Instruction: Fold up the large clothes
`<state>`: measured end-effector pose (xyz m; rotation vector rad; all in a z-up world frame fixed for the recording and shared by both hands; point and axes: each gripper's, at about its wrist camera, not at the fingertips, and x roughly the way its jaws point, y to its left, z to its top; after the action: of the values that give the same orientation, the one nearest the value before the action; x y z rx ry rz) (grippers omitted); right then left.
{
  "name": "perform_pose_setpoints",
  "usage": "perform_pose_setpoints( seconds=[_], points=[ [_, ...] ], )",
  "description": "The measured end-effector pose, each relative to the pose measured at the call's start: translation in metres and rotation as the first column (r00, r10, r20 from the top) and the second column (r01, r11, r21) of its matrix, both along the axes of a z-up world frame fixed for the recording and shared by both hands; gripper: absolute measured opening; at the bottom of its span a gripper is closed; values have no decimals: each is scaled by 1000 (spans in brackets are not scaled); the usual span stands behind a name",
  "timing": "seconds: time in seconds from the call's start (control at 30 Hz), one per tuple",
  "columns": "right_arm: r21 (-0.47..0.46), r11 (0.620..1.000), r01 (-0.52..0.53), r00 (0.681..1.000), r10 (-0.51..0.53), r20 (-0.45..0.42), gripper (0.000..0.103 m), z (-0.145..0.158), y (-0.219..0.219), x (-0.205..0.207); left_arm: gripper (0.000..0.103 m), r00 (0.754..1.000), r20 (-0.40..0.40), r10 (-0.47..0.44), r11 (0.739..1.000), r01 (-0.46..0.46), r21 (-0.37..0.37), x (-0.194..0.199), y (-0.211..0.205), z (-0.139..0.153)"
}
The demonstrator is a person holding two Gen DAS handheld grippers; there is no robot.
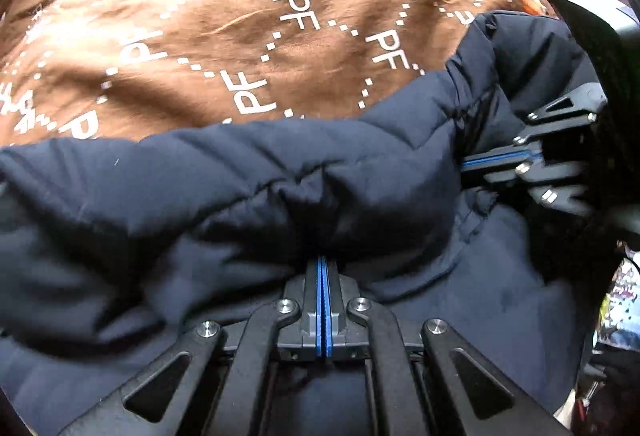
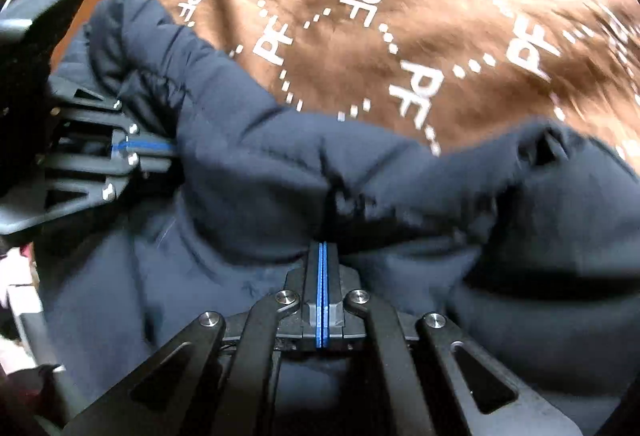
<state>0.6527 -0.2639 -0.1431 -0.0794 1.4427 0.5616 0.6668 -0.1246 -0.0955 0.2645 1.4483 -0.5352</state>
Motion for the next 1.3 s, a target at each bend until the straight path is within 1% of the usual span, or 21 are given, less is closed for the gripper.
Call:
perform_pose_setpoints(
  seconds=[0.1,0.2,0.27,0.33,0.4,0.5,0.57,0.63,0.7,0.73,0.8,0.87,0.9,0.97,1.0,1.07,1.1,1.13,1.2,1.27,1.3],
  points=[
    [18,1000,-5,999,6,-48,0,10,-14,-8,3,1000,4,-5,1000,5,-9,-6,6,4],
    [33,999,37,995,-34,-95,0,-4,-16,-1,3,999,2,44,999,-44,-25,-5,12,-8],
    [12,1000,29,996,-28,-87,0,-15,-7,5,3,998,34,54,998,-54,-19,-7,8,-17],
    [-33,999,1,999,-3,-52,0,-21,4,5,3,994,101,41,999,-41,-7,-17,4,-21],
    [-63,998,-5,1000,5,-10,0,-20,12,2,3,983,178,35,999,-35,-5,-30,-1,-23],
    [-72,997,10,996,-4,84,0,-17,14,-11,3,957,285,57,998,-52,-25,-52,1,-23],
    [-56,998,42,985,-32,171,0,-13,11,-25,3,935,348,67,998,-60,-32,-65,0,-21],
    [-50,997,60,964,-45,262,0,-9,11,-40,3,928,365,78,997,-67,-42,-72,0,-20],
    [-68,996,64,945,-39,325,0,-5,14,-53,3,925,370,86,996,-70,-56,-75,1,-18],
    [-76,995,67,939,-37,343,0,-4,15,-58,3,923,373,93,995,-74,-65,-76,3,-16],
    [-76,993,88,927,-54,372,0,2,17,-71,3,911,397,110,993,-80,-90,-85,12,-4],
    [-69,990,126,917,-89,389,0,13,26,-93,3,898,415,145,986,-97,-135,-99,35,8],
    [-63,987,147,911,-110,397,0,17,21,-95,3,894,412,174,979,-113,-167,-102,43,6],
    [-56,982,179,898,-140,417,0,23,20,-106,3,890,391,236,960,-151,-236,-109,57,13],
    [-53,980,190,893,-150,424,0,24,25,-98,3,888,381,256,953,-165,-254,-106,62,10],
    [-51,976,211,882,-168,441,2,25,22,-107,3,879,373,298,938,-196,-287,-113,72,14],
    [-54,975,217,876,-170,451,3,25,15,-106,3,875,374,308,934,-204,-293,-105,69,11],
    [-58,973,223,869,-171,464,6,28,15,-111,3,869,377,320,930,-212,-300,-107,65,14],
    [-40,973,229,856,-182,484,25,37,10,-120,3,854,393,341,923,-225,-311,-112,65,22],
    [11,974,225,849,-201,489,66,44,-1,-125,6,836,408,366,915,-245,-319,-120,71,30],
    [25,973,229,840,-211,500,76,50,-3,-132,15,830,407,382,910,-260,-324,-123,73,33]
  ],
)
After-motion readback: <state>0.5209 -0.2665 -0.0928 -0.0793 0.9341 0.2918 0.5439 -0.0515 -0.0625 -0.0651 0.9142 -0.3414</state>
